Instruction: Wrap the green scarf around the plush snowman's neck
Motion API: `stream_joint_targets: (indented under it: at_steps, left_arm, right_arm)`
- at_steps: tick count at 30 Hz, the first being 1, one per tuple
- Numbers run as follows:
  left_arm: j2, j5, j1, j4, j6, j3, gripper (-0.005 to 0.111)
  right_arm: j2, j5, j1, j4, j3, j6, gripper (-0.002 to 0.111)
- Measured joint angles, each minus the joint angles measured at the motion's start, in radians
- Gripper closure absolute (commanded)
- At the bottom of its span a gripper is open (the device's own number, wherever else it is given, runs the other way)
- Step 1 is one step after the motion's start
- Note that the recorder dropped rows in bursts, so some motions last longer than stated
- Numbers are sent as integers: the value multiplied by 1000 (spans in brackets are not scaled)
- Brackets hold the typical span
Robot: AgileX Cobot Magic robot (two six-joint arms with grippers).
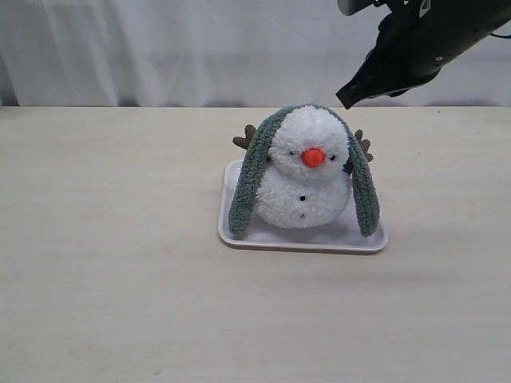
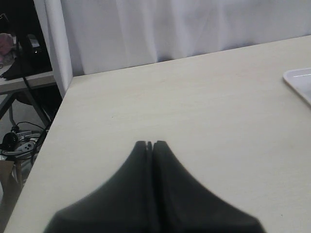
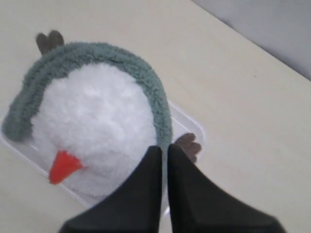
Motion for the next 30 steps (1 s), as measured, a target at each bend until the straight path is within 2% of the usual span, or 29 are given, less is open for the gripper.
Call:
stream_joint_targets:
  at_steps: [5, 11, 21, 30]
  left_arm:
    - [0, 0, 0, 0, 0, 0, 107]
    - [0, 0, 0, 0, 0, 0, 107]
    - [0, 0, 0, 0, 0, 0, 107]
    - [0, 0, 0, 0, 0, 0, 107]
  right_arm:
    - [0, -25, -85, 326, 0, -223, 104]
    - [9, -39, -198, 513, 0, -356, 104]
    - [233, 63, -227, 524, -128, -322, 104]
    - [330, 32, -227, 450, -157, -245, 104]
